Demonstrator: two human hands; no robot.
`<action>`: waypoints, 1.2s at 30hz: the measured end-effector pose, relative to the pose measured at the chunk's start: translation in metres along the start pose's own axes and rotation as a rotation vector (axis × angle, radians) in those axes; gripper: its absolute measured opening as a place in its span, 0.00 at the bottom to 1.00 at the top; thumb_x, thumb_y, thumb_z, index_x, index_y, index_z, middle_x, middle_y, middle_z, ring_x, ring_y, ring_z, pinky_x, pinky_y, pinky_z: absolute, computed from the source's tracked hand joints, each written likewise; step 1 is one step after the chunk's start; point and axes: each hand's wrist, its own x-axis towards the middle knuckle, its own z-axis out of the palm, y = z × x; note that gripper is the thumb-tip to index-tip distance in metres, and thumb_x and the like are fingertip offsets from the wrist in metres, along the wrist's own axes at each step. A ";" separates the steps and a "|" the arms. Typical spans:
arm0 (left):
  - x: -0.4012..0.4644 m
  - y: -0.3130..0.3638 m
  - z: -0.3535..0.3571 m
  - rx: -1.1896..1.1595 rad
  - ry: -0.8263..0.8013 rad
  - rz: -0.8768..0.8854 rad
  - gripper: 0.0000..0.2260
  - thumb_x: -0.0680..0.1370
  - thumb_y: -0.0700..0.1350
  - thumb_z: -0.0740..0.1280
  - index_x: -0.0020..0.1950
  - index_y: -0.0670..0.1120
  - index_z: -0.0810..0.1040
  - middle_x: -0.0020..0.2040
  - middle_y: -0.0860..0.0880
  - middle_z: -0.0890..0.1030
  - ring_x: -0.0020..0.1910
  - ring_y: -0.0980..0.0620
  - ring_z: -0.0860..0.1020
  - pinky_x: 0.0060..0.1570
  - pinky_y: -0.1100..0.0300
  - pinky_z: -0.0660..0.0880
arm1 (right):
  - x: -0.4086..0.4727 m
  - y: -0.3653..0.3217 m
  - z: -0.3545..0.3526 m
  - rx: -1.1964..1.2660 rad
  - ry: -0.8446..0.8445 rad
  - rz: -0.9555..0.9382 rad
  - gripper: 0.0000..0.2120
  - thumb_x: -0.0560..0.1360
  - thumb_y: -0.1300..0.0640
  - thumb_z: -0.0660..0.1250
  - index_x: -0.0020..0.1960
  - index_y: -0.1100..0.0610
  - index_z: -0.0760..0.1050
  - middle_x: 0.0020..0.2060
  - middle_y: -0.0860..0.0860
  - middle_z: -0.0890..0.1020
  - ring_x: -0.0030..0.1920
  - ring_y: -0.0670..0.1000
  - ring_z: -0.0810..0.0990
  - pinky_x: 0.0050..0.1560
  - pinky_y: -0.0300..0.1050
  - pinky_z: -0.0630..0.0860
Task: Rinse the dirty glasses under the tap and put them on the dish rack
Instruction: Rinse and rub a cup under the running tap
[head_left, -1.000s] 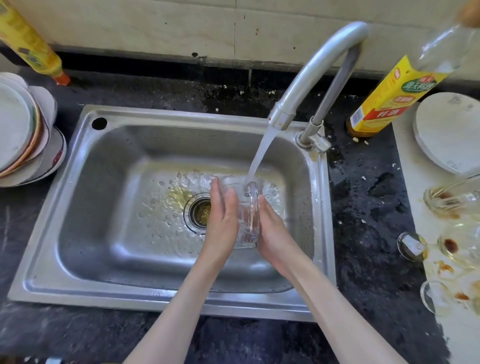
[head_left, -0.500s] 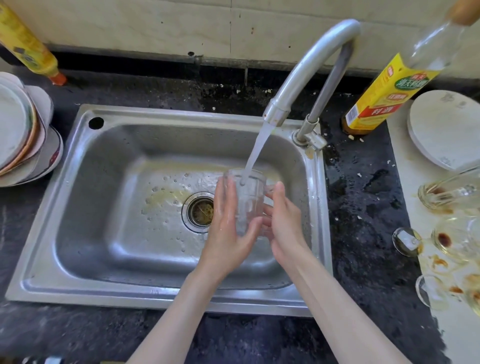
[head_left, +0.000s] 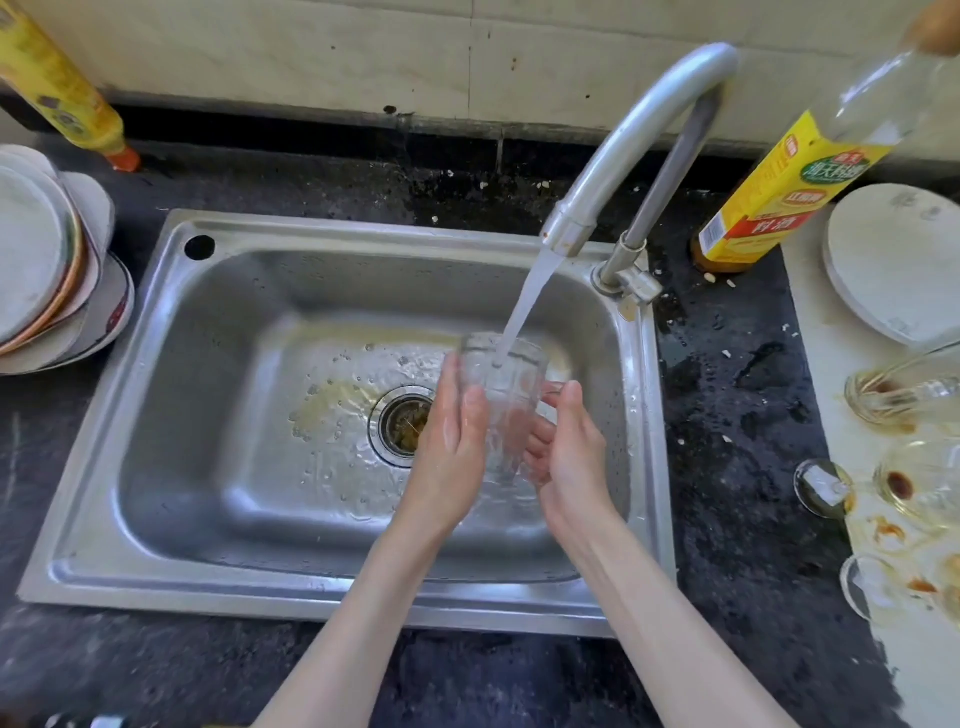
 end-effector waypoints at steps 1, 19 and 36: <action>-0.004 -0.001 0.000 -0.011 -0.036 0.030 0.28 0.78 0.61 0.49 0.76 0.52 0.51 0.69 0.67 0.53 0.66 0.76 0.53 0.56 0.85 0.52 | 0.001 -0.002 -0.001 0.022 0.001 0.007 0.16 0.82 0.49 0.51 0.52 0.58 0.73 0.40 0.59 0.83 0.31 0.47 0.82 0.25 0.34 0.72; -0.003 0.001 0.011 0.007 0.132 0.113 0.29 0.74 0.65 0.50 0.72 0.59 0.47 0.66 0.68 0.55 0.65 0.78 0.51 0.59 0.82 0.48 | -0.007 0.004 0.021 -0.355 -0.145 -0.156 0.28 0.81 0.41 0.41 0.76 0.51 0.54 0.76 0.46 0.57 0.75 0.42 0.52 0.76 0.44 0.45; -0.007 0.009 0.009 0.094 -0.038 0.147 0.25 0.80 0.59 0.45 0.75 0.55 0.46 0.75 0.61 0.48 0.68 0.76 0.48 0.66 0.77 0.49 | -0.006 0.001 0.014 -0.117 -0.169 -0.203 0.33 0.68 0.27 0.58 0.54 0.54 0.81 0.46 0.50 0.84 0.45 0.48 0.83 0.50 0.46 0.79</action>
